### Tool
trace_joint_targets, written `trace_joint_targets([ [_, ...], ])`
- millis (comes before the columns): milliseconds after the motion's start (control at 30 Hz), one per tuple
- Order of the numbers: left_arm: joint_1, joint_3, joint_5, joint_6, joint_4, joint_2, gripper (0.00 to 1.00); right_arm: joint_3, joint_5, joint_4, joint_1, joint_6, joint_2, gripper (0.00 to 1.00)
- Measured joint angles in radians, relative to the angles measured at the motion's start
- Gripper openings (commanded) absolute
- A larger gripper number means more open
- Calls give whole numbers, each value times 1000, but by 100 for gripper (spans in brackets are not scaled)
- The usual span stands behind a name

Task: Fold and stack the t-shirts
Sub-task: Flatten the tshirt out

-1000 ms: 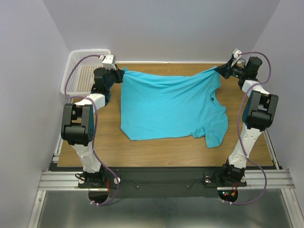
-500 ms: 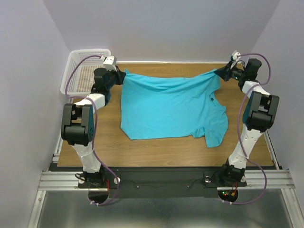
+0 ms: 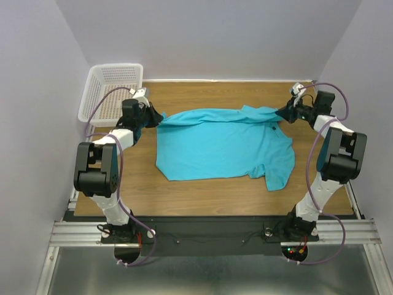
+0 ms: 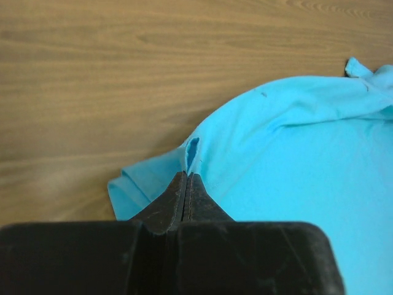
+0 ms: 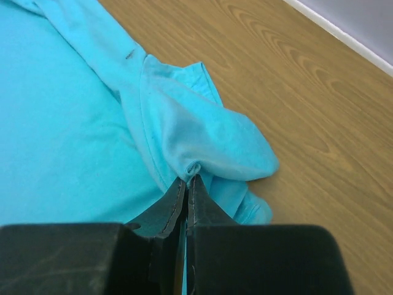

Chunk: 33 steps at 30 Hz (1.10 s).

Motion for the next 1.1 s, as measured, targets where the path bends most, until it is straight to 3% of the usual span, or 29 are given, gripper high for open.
trace_joint_targets([
  [300, -7, -66, -25, -59, -180, -31, 3, -132, 121, -124, 0, -132, -89, 1],
  [433, -9, -93, -44, -70, -228, -48, 24, -189, 175, -164, 0, -164, -90, 1],
  [633, -9, -108, -69, -58, -266, -106, 44, -223, 211, -189, 0, -195, -98, 1],
  [833, -8, -90, -91, -29, -281, -190, 45, -223, 219, -193, 0, -209, -98, 1],
  [1100, -8, 46, -90, 18, -372, -39, 45, -223, 219, -198, 0, -212, -98, 1],
])
